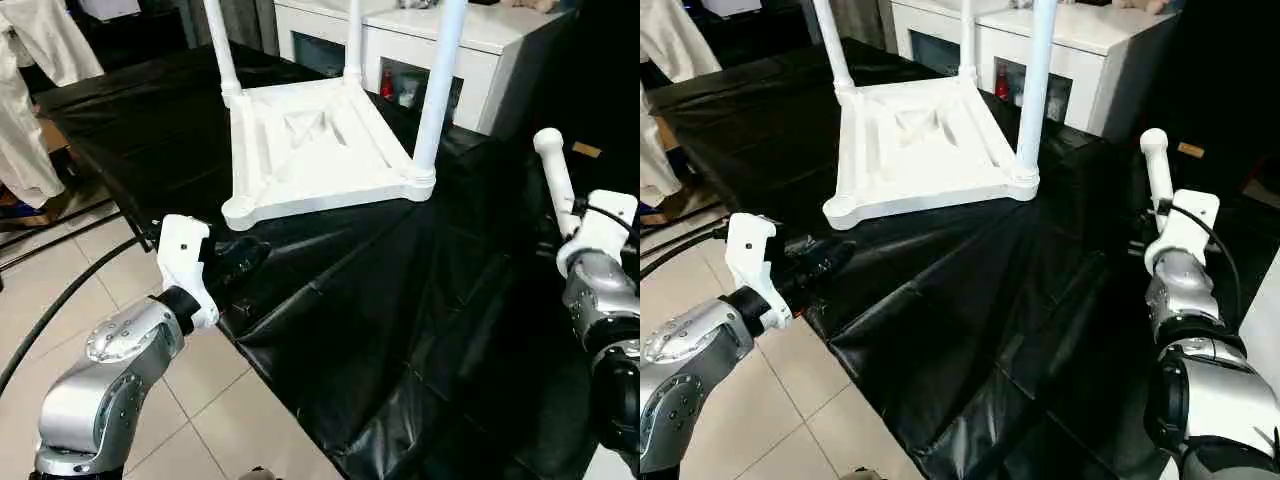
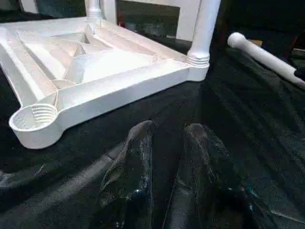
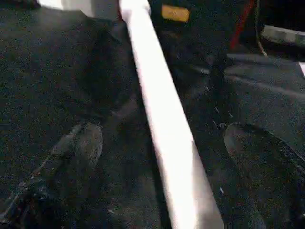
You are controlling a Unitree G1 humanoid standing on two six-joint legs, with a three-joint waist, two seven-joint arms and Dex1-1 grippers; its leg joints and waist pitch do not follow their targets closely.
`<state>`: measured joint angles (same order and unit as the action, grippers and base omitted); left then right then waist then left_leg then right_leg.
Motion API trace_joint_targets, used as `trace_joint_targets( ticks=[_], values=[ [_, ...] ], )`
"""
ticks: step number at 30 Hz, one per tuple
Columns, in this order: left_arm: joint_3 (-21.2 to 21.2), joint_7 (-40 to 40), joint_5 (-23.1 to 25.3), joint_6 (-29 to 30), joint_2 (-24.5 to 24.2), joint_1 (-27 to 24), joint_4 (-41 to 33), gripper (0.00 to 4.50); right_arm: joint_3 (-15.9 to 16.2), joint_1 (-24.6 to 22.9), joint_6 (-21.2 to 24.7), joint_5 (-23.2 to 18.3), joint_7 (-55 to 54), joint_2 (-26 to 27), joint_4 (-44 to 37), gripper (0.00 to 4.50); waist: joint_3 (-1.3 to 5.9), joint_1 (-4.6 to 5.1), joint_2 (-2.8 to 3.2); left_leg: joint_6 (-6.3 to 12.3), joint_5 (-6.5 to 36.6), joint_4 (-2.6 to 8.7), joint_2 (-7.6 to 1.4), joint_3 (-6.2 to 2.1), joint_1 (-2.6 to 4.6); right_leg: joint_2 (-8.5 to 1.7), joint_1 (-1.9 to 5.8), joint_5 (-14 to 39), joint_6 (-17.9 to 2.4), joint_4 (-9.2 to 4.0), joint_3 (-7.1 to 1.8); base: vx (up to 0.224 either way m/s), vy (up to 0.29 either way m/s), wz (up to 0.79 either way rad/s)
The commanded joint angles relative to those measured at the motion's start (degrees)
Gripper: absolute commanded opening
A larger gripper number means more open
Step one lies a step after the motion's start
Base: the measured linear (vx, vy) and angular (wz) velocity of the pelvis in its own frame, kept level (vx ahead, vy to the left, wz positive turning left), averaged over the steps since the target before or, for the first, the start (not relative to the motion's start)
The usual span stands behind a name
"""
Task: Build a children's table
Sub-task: Pick table leg
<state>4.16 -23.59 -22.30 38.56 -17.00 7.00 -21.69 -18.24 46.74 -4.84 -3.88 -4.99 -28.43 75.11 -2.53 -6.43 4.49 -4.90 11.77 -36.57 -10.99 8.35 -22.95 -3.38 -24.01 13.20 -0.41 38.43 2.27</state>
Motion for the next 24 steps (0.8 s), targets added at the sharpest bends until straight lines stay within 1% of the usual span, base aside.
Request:
trace_joint_targets(
  ticks=[1,2,4,5,7,8,9,10,11,12,13,14,16,18,19,22,23,24],
  values=[
    [-0.42,-1.15,-1.04,2.05,-1.10,0.81,-0.84,1.25,-1.60,0.20,4.16,-0.87,-1.12,-1.01,1.50,4.47,3.74,-0.12,-0.64,2.51,7.08,3.62,-0.26,0.44,0.39,-2.41,3.13,0.31,-12.17,-4.94,-1.42,0.000,0.000,0.00],
    [-0.42,-1.15,-1.04,2.05,-1.10,0.81,-0.84,1.25,-1.60,0.20,4.16,-0.87,-1.12,-1.01,1.50,4.47,3.71,-0.11,-0.65,2.57,7.19,3.60,-0.18,0.49,0.34,-2.42,3.21,0.39,-12.24,-4.96,-1.42,0.000,0.000,0.00],
    [-1.42,-3.97,-3.46,3.13,-2.22,0.38,-2.53,1.25,-3.34,0.00,6.45,-2.67,1.67,-0.90,2.01,4.47,3.75,-0.15,-0.53,2.85,7.72,3.68,-0.33,0.47,0.39,-2.61,3.23,0.89,-12.45,-4.96,-1.39,0.000,0.000,0.00],
    [-1.64,-4.59,-3.91,3.26,-2.49,0.26,-2.89,1.25,-3.56,-0.02,6.86,-2.97,2.17,-0.87,2.08,4.47,3.82,-0.20,-0.49,2.90,7.65,3.71,-0.40,0.43,0.38,-2.68,3.25,0.71,-12.58,-4.92,-1.39,0.000,0.000,0.00],
    [-2.52,-6.58,-4.98,3.58,-3.51,-0.18,-4.01,1.25,-3.87,-0.11,7.82,-3.54,3.71,-0.97,2.27,4.20,3.81,-0.16,-0.55,3.27,6.73,3.69,-0.49,0.42,0.26,-2.64,3.36,-1.27,-13.17,-4.76,-1.36,0.000,0.000,0.00],
    [-2.82,-7.26,-5.30,3.67,-3.83,-0.32,-4.30,1.25,-3.83,-0.14,8.15,-3.55,4.13,-1.05,2.35,4.12,3.80,-0.18,-0.52,3.37,6.68,3.65,-0.46,0.48,0.24,-2.66,3.32,-1.35,-13.27,-4.78,-1.38,0.000,0.000,0.00],
    [-3.23,-8.23,-5.84,3.93,-4.31,-0.56,-4.80,1.25,-3.75,-0.20,8.58,-3.55,4.80,-1.15,2.41,4.12,3.75,-0.13,-0.53,3.48,6.73,3.65,-0.47,0.54,0.25,-2.67,3.31,-1.08,-13.47,-4.85,-1.39,0.000,0.000,0.00],
    [-3.77,-9.19,-6.14,4.28,-5.01,-0.73,-5.17,1.25,-3.30,-0.25,9.64,-3.23,5.68,-1.34,2.44,4.00,3.70,-0.08,-0.53,3.47,6.99,3.67,-0.48,0.57,0.26,-2.70,3.35,-0.38,-13.54,-4.93,-1.40,0.000,0.000,0.00],
    [-4.04,-9.77,-6.02,4.07,-5.45,-0.81,-5.14,1.25,-2.92,-0.26,10.15,-2.89,6.08,-1.49,2.45,3.87,3.62,-0.06,-0.36,3.31,7.39,3.71,-0.50,0.57,0.35,-2.66,3.26,0.63,-13.51,-5.04,-1.37,0.000,0.000,0.00],
    [-4.20,-10.09,-5.88,3.87,-5.70,-0.84,-5.04,1.25,-2.67,-0.26,10.45,-2.65,6.29,-1.60,2.45,3.75,3.59,0.01,-0.42,3.19,7.84,3.73,-0.49,0.63,0.37,-2.67,3.25,1.16,-13.47,-5.12,-1.39,0.000,0.000,0.00],
    [-4.27,-10.27,-5.77,3.87,-5.85,-0.74,-4.88,1.25,-2.48,-0.24,10.98,-2.31,6.68,-1.74,2.44,3.69,3.47,0.04,-0.49,2.82,8.82,3.83,-0.54,0.66,0.52,-2.68,3.19,2.80,-13.30,-5.30,-1.40,0.000,0.000,0.00],
    [-4.20,-10.30,-5.51,3.73,-5.97,-0.61,-4.59,1.25,-2.25,-0.20,11.50,-1.96,7.08,-1.95,2.44,3.69,3.44,0.04,-0.43,2.63,9.28,3.86,-0.55,0.68,0.58,-2.71,3.16,3.59,-13.26,-5.38,-1.42,0.000,0.000,0.00],
    [-3.98,-10.20,-5.44,3.56,-6.28,-0.26,-4.05,1.25,-1.79,-0.06,12.75,-1.21,8.25,-2.37,2.44,3.45,3.36,0.12,-0.50,1.98,9.94,3.96,-0.53,0.65,0.56,-2.73,3.24,5.32,-12.89,-5.54,-1.45,0.000,0.000,0.00],
    [-3.91,-10.15,-5.38,3.41,-6.34,-0.08,-3.78,1.25,-1.47,0.03,13.31,-0.91,8.84,-2.55,2.47,3.30,3.32,0.16,-0.54,1.77,10.17,4.04,-0.58,0.63,0.57,-2.75,3.23,6.01,-12.69,-5.59,-1.46,0.000,0.000,0.00],
    [-3.75,-10.06,-5.17,3.01,-6.51,0.24,-3.26,1.25,-0.68,0.18,14.38,-0.29,9.83,-2.91,2.51,3.24,3.33,0.18,-0.76,1.73,10.07,4.03,-0.55,0.68,0.59,-2.74,3.24,6.24,-12.58,-5.65,-1.48,0.000,0.000,0.00],
    [-3.54,-10.06,-5.04,2.40,-6.78,0.57,-2.70,1.25,-0.28,0.40,15.43,0.09,10.62,-3.42,2.46,2.93,3.33,0.17,-0.73,1.69,9.95,4.05,-0.56,0.65,0.58,-2.79,3.20,6.89,-12.40,-5.68,-1.50,0.000,0.000,0.00],
    [-3.51,-10.26,-5.14,2.33,-6.86,0.68,-2.63,1.25,-0.32,0.53,15.77,0.06,10.95,-3.57,2.46,2.82,3.38,0.17,-0.88,1.72,9.65,4.04,-0.59,0.67,0.56,-2.84,3.23,6.67,-12.39,-5.68,-1.53,0.000,0.000,0.00],
    [-3.48,-10.40,-5.19,2.30,-6.92,0.73,-2.60,1.25,-0.29,0.61,16.07,0.07,11.28,-3.65,2.45,2.82,3.39,0.15,-0.83,1.78,9.43,4.04,-0.59,0.65,0.55,-2.82,3.24,6.43,-12.44,-5.60,-1.52,0.000,0.000,0.00]
  ],
)
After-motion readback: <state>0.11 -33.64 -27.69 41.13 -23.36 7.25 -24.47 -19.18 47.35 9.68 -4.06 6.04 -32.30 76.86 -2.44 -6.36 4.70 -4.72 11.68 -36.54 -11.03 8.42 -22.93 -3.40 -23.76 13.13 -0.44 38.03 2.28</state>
